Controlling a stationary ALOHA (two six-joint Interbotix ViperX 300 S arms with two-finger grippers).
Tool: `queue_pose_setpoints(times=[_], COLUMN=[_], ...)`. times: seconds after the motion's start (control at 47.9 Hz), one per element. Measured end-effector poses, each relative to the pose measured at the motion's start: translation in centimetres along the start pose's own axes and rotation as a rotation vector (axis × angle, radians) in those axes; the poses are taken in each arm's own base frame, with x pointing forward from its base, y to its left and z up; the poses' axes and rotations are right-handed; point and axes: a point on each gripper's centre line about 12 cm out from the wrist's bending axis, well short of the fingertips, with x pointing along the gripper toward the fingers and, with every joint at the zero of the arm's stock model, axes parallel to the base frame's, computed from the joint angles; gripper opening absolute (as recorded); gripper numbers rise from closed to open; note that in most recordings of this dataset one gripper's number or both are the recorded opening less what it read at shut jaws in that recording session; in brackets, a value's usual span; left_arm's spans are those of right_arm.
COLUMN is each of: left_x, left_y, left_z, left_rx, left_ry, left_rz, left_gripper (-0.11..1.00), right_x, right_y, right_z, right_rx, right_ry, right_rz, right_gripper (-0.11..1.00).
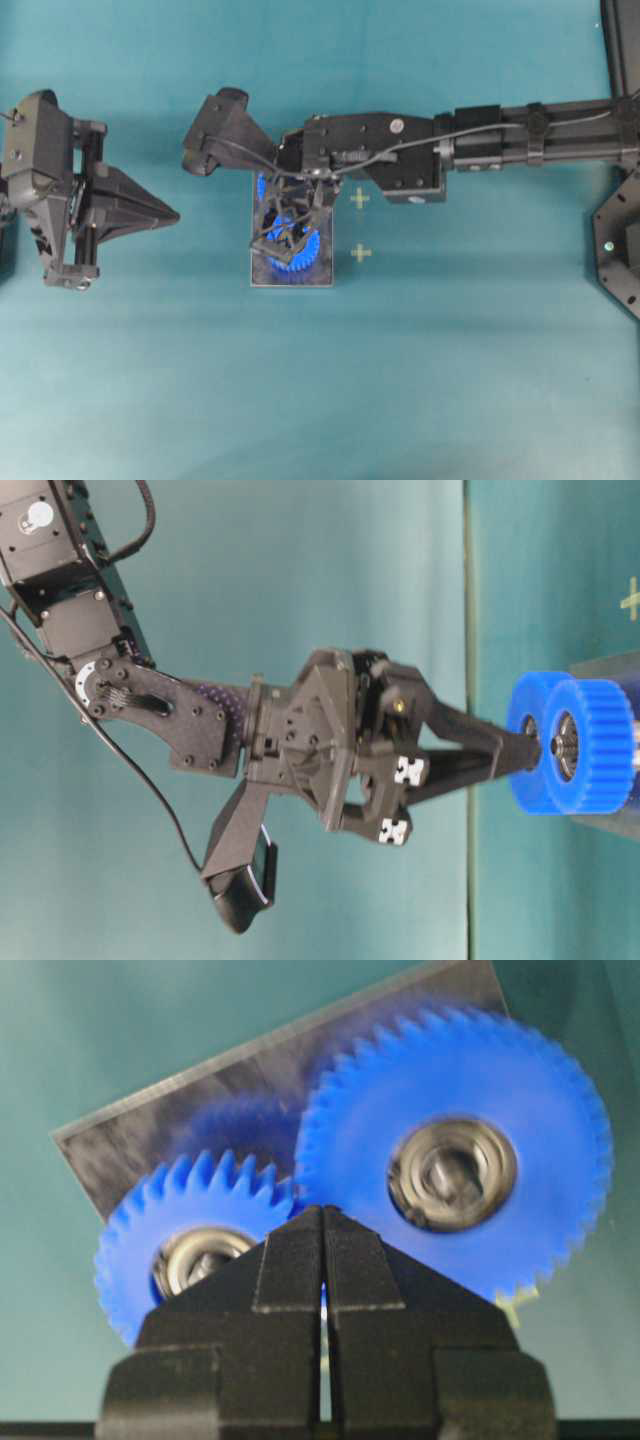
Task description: Fit the small gear onto the shaft.
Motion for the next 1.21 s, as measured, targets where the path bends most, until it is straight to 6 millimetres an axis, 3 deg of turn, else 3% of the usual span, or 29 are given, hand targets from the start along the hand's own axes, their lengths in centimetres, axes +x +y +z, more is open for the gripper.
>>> queue_pose_setpoints(times=[0.229, 0.417, 0.48, 0.647, 0.793, 0.939, 1.106, 1.21], left_x=[0.0, -0.1, -0.1, 0.0, 0.0, 0.0, 0.0, 0.0], left_y=[0.0, -0.1, 0.0, -0.1, -0.1, -0.1, -0.1, -0.1], left_z=[0.2, 0.3, 0.3, 0.3, 0.3, 0.3, 0.3, 0.3], left_rx=[0.000, 0.001, 0.000, 0.001, 0.002, 0.001, 0.001, 0.001], left_ry=[-0.017, -0.024, -0.023, -0.023, -0.023, -0.023, -0.023, -0.023], left_rz=[-0.002, -0.005, -0.003, -0.004, -0.004, -0.004, -0.004, -0.004], left_gripper=[0.00, 0.00, 0.00, 0.00, 0.00, 0.00, 0.00, 0.00], right_x=[-0.5, -2.8, -3.8, -4.9, -3.6, -1.3, -0.2, -0.2], right_y=[0.3, 3.9, 3.9, 1.3, 0.9, 1.0, 0.9, 1.2], right_z=[-1.8, -4.4, -4.1, -1.3, 0.5, 0.8, 0.3, -1.1], right_rx=[0.003, -0.061, -0.060, -0.003, -0.025, -0.036, -0.039, -0.052], right_ry=[0.061, 0.123, 0.104, 0.018, -0.026, 0.008, 0.050, 0.095], right_rz=[0.008, 0.051, 0.056, 0.059, 0.068, 0.055, 0.042, 0.030], right_gripper=[-0.01, -0.01, -0.01, -0.01, -0.01, -0.01, -0.01, -0.01])
